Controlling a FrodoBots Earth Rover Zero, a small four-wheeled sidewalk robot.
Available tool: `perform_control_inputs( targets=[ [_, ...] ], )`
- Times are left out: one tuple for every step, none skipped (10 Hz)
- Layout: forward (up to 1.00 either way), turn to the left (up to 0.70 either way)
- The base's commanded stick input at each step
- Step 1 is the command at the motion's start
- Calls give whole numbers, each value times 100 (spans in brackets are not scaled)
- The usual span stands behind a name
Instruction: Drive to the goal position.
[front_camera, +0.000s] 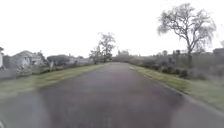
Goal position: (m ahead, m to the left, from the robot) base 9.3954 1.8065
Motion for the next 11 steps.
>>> perform_control_inputs(
  targets=[
    [70, -8],
    [70, -7],
    [70, -7],
    [70, -7],
    [70, -7],
    [70, -7],
    [70, -7],
    [70, -7],
    [70, -6],
    [70, -6],
    [70, -6]
  ],
)
